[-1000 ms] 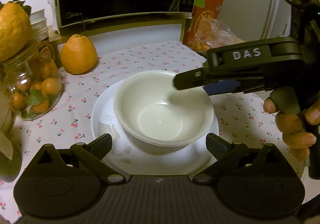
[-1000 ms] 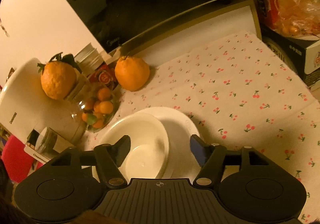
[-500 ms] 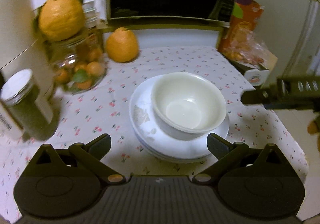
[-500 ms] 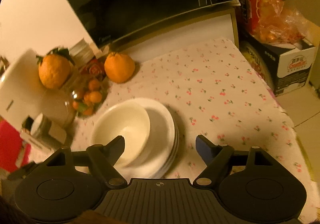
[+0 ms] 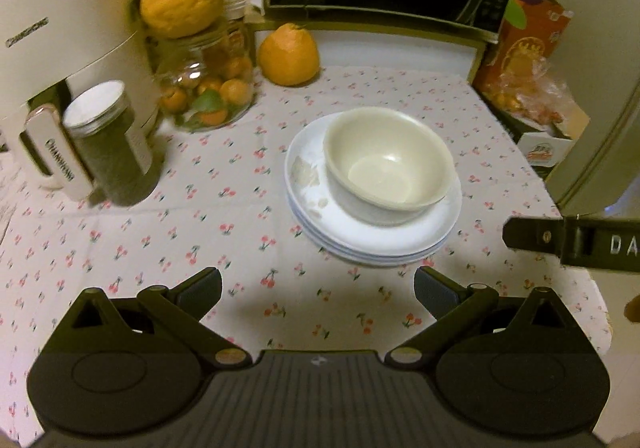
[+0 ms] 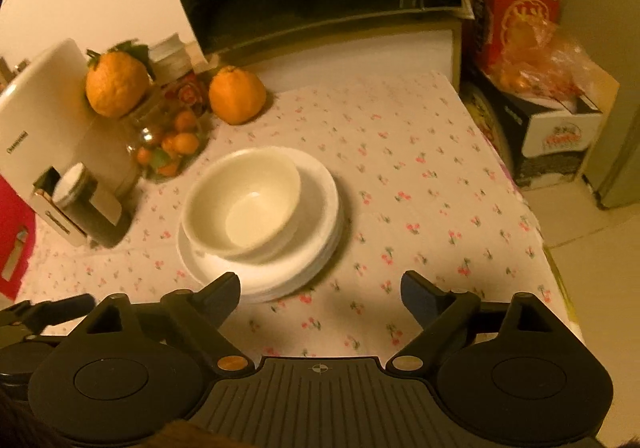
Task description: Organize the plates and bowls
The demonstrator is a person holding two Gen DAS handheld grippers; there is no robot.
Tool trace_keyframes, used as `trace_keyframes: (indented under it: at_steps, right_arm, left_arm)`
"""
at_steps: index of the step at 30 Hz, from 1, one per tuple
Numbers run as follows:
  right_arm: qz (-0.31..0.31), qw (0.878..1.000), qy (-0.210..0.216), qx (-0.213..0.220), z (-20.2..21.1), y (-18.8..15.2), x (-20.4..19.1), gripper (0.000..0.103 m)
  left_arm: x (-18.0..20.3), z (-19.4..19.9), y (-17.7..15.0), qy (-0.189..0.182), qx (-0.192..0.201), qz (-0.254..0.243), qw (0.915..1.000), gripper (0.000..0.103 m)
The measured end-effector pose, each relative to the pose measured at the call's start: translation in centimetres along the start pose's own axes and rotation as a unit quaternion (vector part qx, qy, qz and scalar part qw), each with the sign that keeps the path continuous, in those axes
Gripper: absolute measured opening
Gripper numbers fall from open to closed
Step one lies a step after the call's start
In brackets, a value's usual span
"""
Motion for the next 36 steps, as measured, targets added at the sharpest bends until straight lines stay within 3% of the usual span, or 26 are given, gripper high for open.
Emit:
trace_keyframes:
  at_steps: [7, 13, 36]
  right_arm:
    - [0.03, 0.999, -0.027, -0.023, -0.9, -1.4, -0.1, 0.09]
    - [0.031, 0.999, -0.035, -0.017, -1.2, -1.3, -0.1, 0.091]
    - [0.028, 0.999, -0.032, -0.021, -1.4, -1.4, -0.2, 0.091]
  left_arm:
    - [-0.8, 0.3, -0.2, 0.041, -0.001, 0.022, 0.9989, 0.103]
    - [-0.8, 0.6, 0.0, 0.06, 0.005, 0.019, 0.998, 0.103]
    - [-0.3, 0.7, -0.3, 0.061, -0.002, 0.006, 0.9981, 0.103]
Point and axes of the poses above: each gripper's, at about its wrist camera, not at the fingertips, and z roughly against the way its jaws point, x to its right, y to its top, the point moved 9 cm from there along -z, roughly the way its jaws point, and after that the axes turned 8 degrees about x, right-handed, at the moved point
